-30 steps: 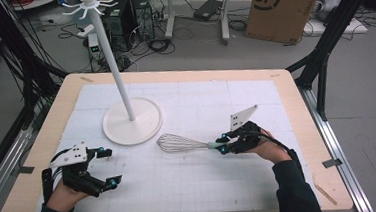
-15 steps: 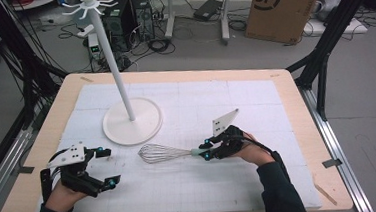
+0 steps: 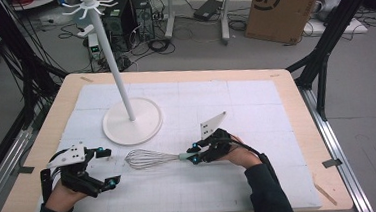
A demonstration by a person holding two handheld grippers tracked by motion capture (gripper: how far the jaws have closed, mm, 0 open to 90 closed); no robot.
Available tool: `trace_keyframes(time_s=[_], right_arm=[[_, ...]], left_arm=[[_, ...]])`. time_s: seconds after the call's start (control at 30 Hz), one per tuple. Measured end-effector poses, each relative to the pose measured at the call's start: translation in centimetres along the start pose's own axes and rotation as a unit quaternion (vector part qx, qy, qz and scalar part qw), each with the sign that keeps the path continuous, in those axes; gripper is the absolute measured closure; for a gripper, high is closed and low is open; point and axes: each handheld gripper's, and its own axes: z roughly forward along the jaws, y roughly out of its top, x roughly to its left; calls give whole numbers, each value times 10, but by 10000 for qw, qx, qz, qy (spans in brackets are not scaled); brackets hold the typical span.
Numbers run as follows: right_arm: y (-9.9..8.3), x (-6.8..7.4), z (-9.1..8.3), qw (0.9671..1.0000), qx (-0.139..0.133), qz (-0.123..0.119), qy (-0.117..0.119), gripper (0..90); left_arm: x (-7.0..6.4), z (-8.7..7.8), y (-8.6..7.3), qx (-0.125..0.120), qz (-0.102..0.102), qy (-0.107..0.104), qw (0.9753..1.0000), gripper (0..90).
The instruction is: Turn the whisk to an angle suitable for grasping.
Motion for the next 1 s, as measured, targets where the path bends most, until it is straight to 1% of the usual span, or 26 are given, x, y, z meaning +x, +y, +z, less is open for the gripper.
trace_keyframes(time_s=[0.1, 0.17, 0.23, 0.27, 0.43, 0.6, 0.73, 0.77, 1.0], right_arm=[[1, 0, 5, 10000, -29, 25, 15, 685], [3, 0, 8, 10000, -39, 1, 41, 685], [4, 1, 12, 10000, 9, 27, 87, 685], [4, 0, 13, 10000, 26, -14, 61, 685], [8, 1, 18, 9999, 56, -50, 68, 685], [11, 1, 24, 9999, 111, -43, 101, 685], [15, 0, 30, 9997, 159, -96, 142, 685], [15, 0, 31, 9997, 167, -124, 118, 685], [17, 2, 38, 9994, 278, -125, 166, 684]], left_arm=[[0, 0, 0, 0, 1, -1, 10000, 19], [0, 0, 0, 10, 11, 5, 10000, 19], [0, 0, 0, 4, 9, 2, 10000, 19], [0, 0, 0, 1, 8, 4, 10000, 19], [0, 0, 0, 9, 16, 9, 10000, 19], [0, 0, 0, 9, 6, -6, 10000, 19], [0, 0, 0, 8, 11, -3, 10000, 19], [0, 0, 0, 1, 2, -7, 10000, 19], [0, -1, 0, -11, 15, -8, 10000, 19]])
